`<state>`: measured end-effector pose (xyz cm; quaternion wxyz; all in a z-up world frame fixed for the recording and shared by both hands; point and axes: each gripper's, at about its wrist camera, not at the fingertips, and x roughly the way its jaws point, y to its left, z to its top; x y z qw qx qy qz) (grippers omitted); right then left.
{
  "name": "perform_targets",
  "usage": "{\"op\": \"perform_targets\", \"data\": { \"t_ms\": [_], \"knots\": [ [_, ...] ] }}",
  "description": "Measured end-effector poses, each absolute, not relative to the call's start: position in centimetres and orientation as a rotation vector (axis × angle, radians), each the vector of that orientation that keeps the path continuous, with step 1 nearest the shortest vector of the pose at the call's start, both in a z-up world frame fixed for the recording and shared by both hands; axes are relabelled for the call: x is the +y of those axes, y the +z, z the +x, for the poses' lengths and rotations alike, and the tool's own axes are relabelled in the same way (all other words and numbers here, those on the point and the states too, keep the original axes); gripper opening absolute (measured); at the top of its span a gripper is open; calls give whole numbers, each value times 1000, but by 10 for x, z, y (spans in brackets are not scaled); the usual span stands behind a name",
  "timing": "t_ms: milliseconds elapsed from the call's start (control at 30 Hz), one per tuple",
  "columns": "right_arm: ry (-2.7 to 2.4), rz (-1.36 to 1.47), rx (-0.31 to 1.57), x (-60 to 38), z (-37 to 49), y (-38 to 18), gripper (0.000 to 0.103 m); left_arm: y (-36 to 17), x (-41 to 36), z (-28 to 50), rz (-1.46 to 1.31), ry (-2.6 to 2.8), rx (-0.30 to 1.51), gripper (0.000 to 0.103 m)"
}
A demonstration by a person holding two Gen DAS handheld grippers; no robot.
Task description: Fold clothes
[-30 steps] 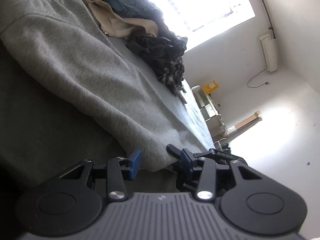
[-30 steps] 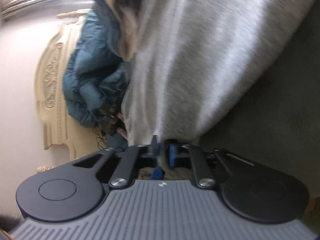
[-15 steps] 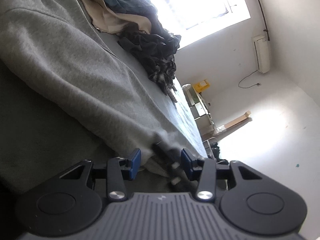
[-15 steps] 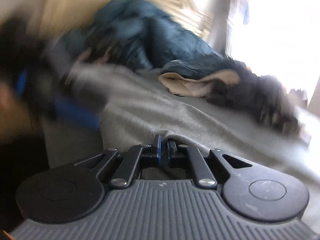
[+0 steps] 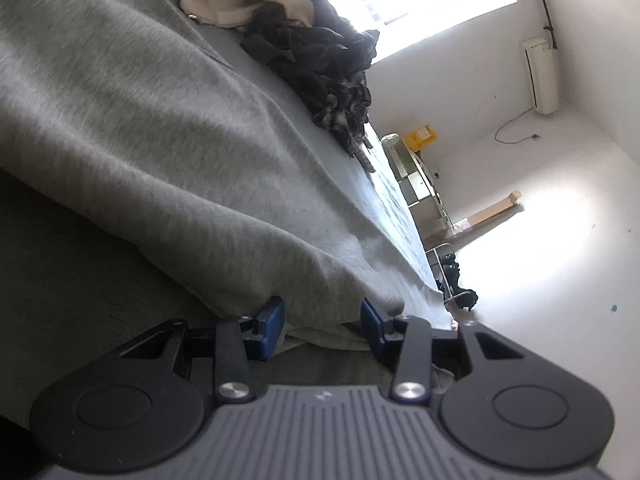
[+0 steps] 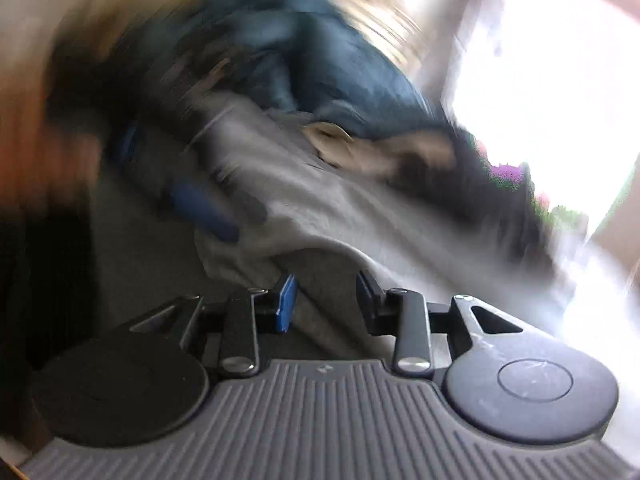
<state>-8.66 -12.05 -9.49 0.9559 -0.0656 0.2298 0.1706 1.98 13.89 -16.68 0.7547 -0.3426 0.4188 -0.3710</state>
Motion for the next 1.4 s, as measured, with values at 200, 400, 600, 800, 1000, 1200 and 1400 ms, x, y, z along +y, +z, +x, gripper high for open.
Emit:
{"op": "perform_targets", "data": {
  "t_ms": [200, 400, 600, 800, 1000, 1200, 1400],
  "knots": [
    [456, 1061, 677, -221, -55, -103, 47, -173, 140, 20, -770, -804, 918, 41],
    [376, 1460, 840, -222, -37, -151, 48, -175, 139, 22, -776, -802, 921, 40],
    [347, 1530, 872, -213, -25, -168, 42, -179, 143, 22, -782, -802, 931, 37],
    [407, 1569, 909, -203, -36, -167, 38, -179, 145, 20, -766, -797, 930, 35],
    [463, 1583, 934, -198, -41, -164, 39, -184, 147, 20, -790, -796, 935, 32],
    [395, 1644, 949, -202, -29, -182, 39, -190, 151, 20, -803, -798, 942, 31],
    [362, 1681, 952, -206, -26, -195, 39, -190, 153, 18, -789, -799, 942, 31]
  ]
}}
